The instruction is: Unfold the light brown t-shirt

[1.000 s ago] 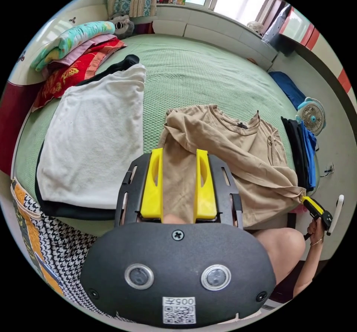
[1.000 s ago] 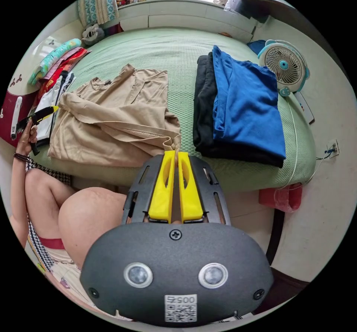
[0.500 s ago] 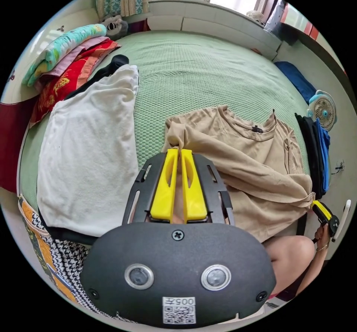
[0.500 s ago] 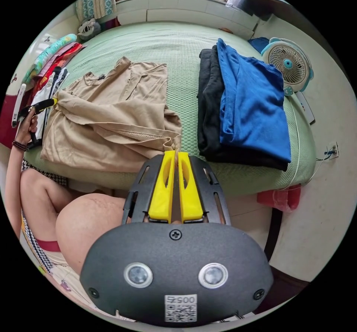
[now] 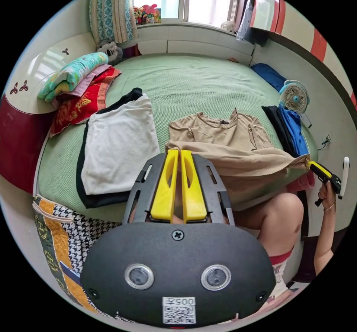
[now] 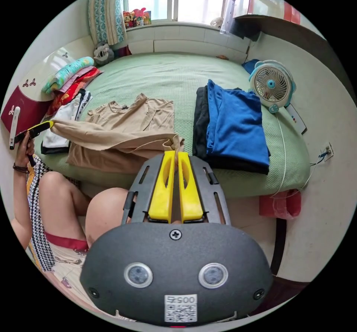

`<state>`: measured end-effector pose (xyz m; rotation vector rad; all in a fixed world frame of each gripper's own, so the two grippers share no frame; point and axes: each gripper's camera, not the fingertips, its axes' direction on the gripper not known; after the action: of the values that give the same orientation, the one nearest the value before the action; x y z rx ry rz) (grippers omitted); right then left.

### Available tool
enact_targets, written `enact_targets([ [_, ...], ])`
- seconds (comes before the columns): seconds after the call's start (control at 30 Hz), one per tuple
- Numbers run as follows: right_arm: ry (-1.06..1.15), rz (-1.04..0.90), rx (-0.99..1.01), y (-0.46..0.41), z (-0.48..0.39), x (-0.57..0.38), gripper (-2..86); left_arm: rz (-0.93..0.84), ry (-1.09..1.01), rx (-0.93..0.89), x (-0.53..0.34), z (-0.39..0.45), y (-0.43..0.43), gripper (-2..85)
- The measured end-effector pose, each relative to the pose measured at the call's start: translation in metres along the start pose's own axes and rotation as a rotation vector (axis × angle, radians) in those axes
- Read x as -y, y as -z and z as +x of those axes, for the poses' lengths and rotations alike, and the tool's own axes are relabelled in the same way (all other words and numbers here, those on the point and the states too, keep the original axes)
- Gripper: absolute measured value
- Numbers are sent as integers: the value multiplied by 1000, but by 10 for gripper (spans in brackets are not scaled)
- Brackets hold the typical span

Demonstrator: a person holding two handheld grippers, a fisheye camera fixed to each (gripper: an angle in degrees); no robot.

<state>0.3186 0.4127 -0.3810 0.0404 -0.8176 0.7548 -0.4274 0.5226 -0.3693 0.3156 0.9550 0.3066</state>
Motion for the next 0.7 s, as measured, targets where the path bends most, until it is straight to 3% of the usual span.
enact_targets([
  [0.4, 55, 187, 4, 141, 20, -79, -16, 110, -123, -92, -97, 21, 166, 3],
  [0.7, 30, 103, 53, 174, 42, -157, -15, 61, -89, -179, -194, 37, 198, 8],
])
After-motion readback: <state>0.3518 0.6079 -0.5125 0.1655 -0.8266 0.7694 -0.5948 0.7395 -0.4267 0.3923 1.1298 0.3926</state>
